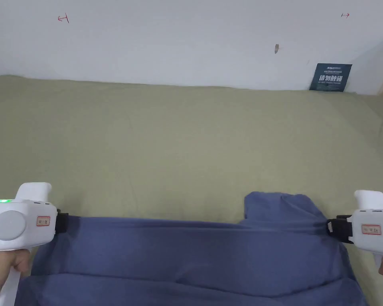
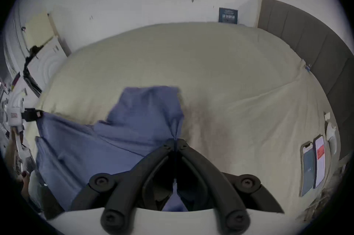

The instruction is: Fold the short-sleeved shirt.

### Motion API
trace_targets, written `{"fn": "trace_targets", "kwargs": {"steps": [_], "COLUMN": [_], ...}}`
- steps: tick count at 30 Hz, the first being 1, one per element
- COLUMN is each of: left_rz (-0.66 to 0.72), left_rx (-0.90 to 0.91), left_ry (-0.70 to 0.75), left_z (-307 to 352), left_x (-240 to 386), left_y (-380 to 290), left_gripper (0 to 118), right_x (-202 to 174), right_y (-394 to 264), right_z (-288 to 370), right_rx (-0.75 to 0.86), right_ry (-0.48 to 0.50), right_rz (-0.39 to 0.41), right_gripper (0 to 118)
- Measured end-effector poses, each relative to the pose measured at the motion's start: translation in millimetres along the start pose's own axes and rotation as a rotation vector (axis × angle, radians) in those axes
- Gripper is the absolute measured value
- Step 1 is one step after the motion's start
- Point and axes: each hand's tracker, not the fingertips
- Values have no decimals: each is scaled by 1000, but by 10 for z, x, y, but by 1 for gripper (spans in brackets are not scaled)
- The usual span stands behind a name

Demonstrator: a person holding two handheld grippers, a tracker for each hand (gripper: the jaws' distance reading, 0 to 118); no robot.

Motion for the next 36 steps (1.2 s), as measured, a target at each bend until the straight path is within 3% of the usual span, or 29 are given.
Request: {"fn": "trace_targets", "kwargs": {"steps": [9, 14, 20, 27, 28, 29, 30, 31, 33, 34, 35, 36], "left_rz": [-25, -75, -74, -78, -74, -72, -75, -72, -58, -47, -36, -22], "left_rx": [132, 141, 110, 50, 54, 63, 71, 64, 132, 116, 121, 149], "left_ry": [-43, -31, -47, -42, -43, -39, -28, -20, -23, -22, -25, -28], "left_z": [1068, 1299, 1230, 1049, 1073, 1104, 1138, 1158, 1269, 1301, 1331, 1395], "left_x": [-200, -280, -377, -393, -370, -365, -354, -348, -310, -284, -260, -221], "left_y": [-610, -1161, -1717, -1949, -1946, -1924, -1891, -1851, -1818, -1786, -1753, -1725], "left_gripper": [2, 2, 2, 4, 16, 67, 107, 118, 118, 117, 117, 116], "right_x": [-120, -146, -129, -69, -89, -74, -107, -148, -277, -342, -455, -573], "right_y": [-545, -1069, -1709, -2008, -2003, -2006, -1984, -1949, -1892, -1800, -1757, -1691], "right_z": [1157, 1493, 1481, 1194, 1192, 1181, 1200, 1232, 1316, 1453, 1481, 1515], "right_rx": [136, 131, 49, -37, -39, -37, -35, -34, -17, 132, 63, 66], "right_ry": [19, 61, 74, 52, 49, 49, 44, 33, 27, 53, 67, 54], "right_rz": [33, 56, 54, 57, 59, 71, 79, 84, 83, 70, 84, 96], "right_gripper": [1, 1, 1, 1, 6, 37, 77, 93, 115, 115, 107, 107]}}
